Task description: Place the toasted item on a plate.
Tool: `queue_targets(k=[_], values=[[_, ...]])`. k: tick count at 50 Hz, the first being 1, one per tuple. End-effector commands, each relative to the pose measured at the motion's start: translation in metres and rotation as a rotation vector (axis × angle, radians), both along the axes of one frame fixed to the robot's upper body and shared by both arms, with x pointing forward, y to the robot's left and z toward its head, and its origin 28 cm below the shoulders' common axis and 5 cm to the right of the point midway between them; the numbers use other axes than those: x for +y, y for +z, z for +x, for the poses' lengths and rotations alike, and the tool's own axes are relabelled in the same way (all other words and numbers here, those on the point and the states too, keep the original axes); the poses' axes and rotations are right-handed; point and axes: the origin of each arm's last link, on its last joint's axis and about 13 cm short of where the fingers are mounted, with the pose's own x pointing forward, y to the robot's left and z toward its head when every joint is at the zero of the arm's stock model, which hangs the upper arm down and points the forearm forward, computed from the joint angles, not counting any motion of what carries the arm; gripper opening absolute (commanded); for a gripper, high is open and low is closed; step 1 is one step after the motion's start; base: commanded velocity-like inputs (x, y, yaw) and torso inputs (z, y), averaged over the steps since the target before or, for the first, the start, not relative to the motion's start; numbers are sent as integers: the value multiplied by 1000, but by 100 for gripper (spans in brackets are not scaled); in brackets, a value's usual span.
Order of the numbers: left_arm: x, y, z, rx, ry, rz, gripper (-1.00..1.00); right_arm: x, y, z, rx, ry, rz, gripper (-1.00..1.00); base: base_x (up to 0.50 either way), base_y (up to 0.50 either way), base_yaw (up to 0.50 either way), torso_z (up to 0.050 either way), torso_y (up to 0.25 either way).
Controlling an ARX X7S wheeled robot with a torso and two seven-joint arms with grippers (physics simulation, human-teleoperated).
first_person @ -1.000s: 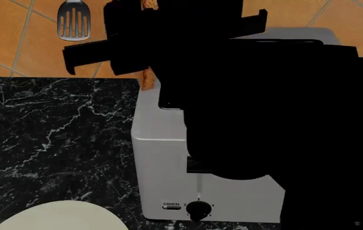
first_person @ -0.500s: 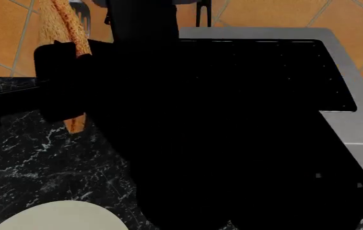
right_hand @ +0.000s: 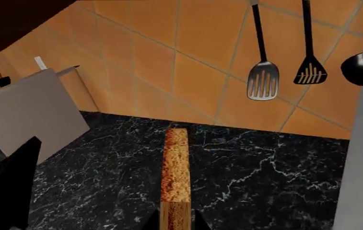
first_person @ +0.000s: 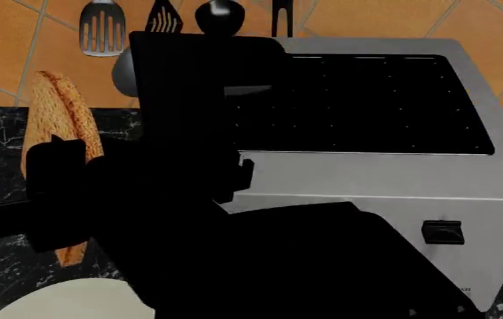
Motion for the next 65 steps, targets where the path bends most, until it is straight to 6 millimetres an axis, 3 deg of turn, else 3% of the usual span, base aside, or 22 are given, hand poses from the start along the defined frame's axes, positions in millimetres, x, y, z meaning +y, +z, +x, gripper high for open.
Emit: queue_targets(k=[1,37,65], values=[[0,-1,2,-1,-1,1,100,1,-9,-16,75,27,2,-100,0,0,0,0,0],[-1,1,3,-5,-12,1,100,11,-47,-50,200,91,32,-100,0,0,0,0,0],[-2,-3,2,0,-17,-3,100,8,-64,-46,273,11,69,-100,0,0,0,0,0]])
